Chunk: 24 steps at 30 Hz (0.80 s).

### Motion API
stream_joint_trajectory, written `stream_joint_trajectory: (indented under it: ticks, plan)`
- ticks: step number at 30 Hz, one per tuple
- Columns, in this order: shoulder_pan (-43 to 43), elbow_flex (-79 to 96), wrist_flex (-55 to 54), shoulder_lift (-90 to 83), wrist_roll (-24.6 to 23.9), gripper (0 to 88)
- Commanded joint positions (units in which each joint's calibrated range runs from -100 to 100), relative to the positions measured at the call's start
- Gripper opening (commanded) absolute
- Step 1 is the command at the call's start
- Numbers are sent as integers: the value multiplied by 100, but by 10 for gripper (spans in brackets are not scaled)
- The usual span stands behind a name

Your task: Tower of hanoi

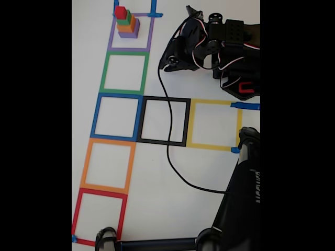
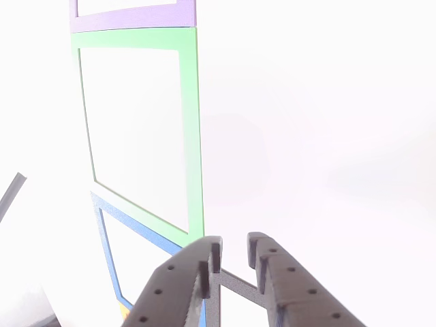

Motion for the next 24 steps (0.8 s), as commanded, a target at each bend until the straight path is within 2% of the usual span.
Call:
stream_joint_trajectory:
  ticks: [1, 24]
  plan:
    - [4, 35, -84, -85, -42, 16]
    - [61, 35, -84, -85, -127, 16]
